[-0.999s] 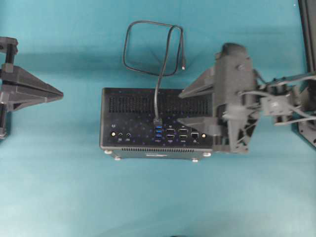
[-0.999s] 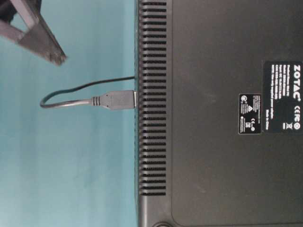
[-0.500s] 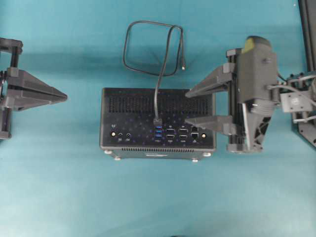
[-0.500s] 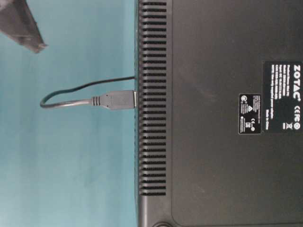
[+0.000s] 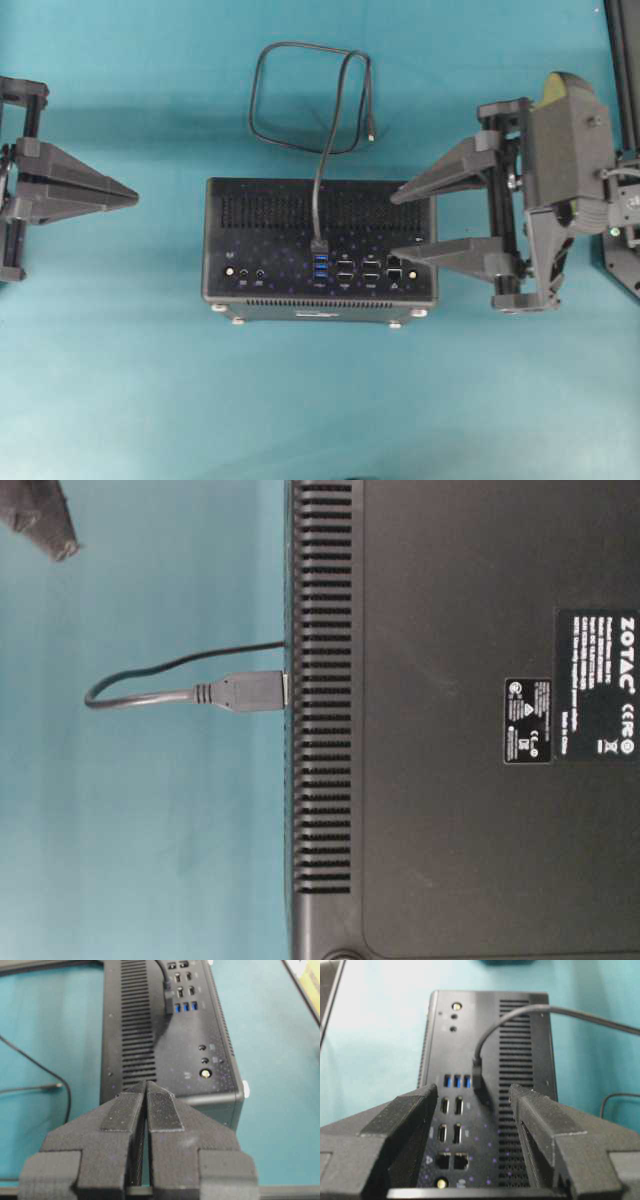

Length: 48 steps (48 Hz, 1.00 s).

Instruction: Insert the USB into the PC box with both arms.

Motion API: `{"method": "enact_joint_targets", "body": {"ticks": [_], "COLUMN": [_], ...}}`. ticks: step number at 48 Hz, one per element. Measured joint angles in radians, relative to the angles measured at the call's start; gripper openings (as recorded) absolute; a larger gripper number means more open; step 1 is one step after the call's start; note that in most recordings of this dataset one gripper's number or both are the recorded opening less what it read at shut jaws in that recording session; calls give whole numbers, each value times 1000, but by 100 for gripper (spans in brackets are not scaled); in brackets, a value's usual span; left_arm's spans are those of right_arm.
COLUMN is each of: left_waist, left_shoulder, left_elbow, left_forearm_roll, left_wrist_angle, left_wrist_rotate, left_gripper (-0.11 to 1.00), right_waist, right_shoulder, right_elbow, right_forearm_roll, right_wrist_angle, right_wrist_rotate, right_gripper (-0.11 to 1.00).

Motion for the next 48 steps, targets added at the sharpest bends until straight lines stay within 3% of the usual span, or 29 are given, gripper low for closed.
{"method": "enact_joint_targets", "body": {"ticks": [48], "left_waist": [0], "left_shoulder": [5], "left_elbow": [15], "left_forearm_roll": [0], "left_wrist_angle": [-31], "left_wrist_rotate": [0], "left_gripper": [0], "right_waist": [0], "right_shoulder": [-15], "right_elbow": [21], "right_forearm_roll": [0], "right_wrist_angle": [-2], "right_wrist_rotate": [2], "right_gripper": [66]}}
